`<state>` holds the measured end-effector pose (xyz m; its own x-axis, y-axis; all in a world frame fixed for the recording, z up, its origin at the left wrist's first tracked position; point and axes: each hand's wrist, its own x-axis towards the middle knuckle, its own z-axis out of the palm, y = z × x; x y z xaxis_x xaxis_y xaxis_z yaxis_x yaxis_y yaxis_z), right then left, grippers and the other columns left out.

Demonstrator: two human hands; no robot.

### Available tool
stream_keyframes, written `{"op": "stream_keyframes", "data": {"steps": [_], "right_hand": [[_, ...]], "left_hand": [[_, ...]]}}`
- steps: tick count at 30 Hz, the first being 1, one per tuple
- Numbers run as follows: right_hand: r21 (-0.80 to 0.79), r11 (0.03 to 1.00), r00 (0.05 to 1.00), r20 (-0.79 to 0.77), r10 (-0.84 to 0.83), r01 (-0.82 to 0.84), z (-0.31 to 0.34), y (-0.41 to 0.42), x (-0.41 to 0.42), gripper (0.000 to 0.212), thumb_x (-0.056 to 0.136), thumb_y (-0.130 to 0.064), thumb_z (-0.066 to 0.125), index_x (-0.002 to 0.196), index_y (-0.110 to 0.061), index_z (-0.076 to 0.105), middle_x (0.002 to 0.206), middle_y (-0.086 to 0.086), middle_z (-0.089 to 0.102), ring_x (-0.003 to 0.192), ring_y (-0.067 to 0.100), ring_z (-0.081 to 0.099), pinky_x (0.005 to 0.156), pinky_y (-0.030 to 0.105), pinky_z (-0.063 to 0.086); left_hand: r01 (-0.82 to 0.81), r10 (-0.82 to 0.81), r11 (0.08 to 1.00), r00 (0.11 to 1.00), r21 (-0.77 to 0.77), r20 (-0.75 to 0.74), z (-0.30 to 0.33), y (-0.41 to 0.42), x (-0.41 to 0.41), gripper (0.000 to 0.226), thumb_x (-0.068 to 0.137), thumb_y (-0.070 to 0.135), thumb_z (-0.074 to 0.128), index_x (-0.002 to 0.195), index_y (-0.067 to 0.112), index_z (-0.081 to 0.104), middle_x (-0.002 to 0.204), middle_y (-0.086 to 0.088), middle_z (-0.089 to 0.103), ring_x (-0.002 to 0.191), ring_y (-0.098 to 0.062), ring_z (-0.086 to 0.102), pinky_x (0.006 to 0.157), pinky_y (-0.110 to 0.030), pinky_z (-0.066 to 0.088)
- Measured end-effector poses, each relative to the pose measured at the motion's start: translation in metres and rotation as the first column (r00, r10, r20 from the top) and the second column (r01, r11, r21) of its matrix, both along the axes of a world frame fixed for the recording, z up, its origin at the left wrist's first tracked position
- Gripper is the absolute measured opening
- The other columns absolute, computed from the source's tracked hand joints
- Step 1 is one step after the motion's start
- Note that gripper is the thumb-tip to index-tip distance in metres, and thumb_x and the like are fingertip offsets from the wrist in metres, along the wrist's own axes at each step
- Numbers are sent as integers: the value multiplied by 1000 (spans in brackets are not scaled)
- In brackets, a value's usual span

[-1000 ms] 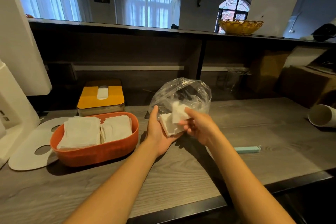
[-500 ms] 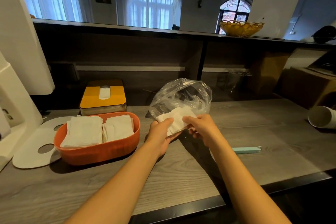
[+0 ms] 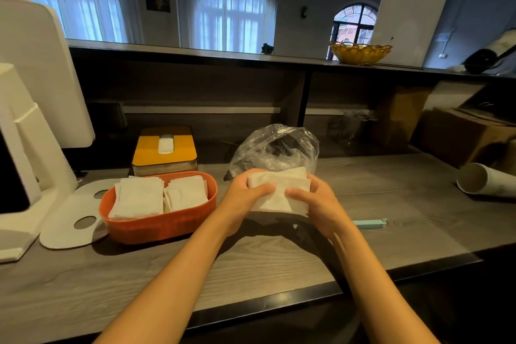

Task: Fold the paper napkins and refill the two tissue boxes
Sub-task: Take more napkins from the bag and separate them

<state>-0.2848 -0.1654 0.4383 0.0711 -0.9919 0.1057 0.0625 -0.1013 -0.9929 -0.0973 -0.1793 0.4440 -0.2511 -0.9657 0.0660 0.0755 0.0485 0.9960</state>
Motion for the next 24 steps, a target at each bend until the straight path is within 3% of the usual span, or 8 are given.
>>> {"op": "stream_keyframes", "data": {"steps": [4,7,9,11,13,18,21,24], "right_hand": [[-81,994,984,-156,-80,68,-5,15,10,37,82,2,74,114,-15,67,105,1,75,97,14,72,73,23,58],[-36,994,962,-248,-113,107,-18,15,24,38,84,-6,74,119,-17,63,112,2,71,102,14,68,76,22,56],[1,987,966,-206,-159,162,-22,13,39,32,89,-16,71,120,-16,61,115,4,68,103,15,65,79,24,55],[49,963,958,-128,-258,266,-19,11,54,22,93,-24,67,112,-13,63,109,8,69,96,17,66,74,27,54],[100,931,937,-47,-347,350,-18,10,65,19,93,-29,67,101,-12,65,97,7,71,87,17,68,68,28,53],[82,850,854,-66,-515,520,-19,2,72,26,88,-35,70,88,-9,67,85,5,67,80,19,63,68,33,50],[48,836,834,-122,-539,547,-23,-3,71,14,90,-24,65,95,-10,65,89,2,62,88,21,58,68,29,43],[-13,846,835,-153,-529,533,-25,-2,73,20,94,-29,61,91,-11,67,88,4,66,87,20,61,75,33,47]], "left_hand": [[-66,91,987,980,-146,176,-14,9,19,27,91,13,71,115,25,66,108,3,71,102,-14,69,78,-24,59],[-163,192,976,956,-144,220,-21,18,16,27,96,9,61,119,24,62,110,4,67,99,-9,65,72,-17,53],[-229,241,970,947,-83,213,-28,20,7,27,98,19,56,124,28,56,117,1,62,103,-14,61,80,-29,55],[-264,265,964,944,-31,194,-27,25,-1,29,95,47,50,122,36,52,114,3,61,105,-19,61,91,-44,55],[-301,299,953,946,0,126,-29,25,-9,44,84,68,42,117,41,52,111,3,62,103,-21,62,92,-48,54],[-526,541,839,834,-143,109,-27,25,-24,20,103,32,50,118,22,57,107,3,61,96,-13,58,67,-20,42],[-571,602,797,777,-194,185,-32,20,-23,13,103,25,48,107,22,60,104,0,65,97,-18,61,75,-31,52],[-534,563,825,805,-185,187,-34,16,-23,23,104,25,46,93,15,63,88,-2,64,86,-19,62,74,-35,49]]}}
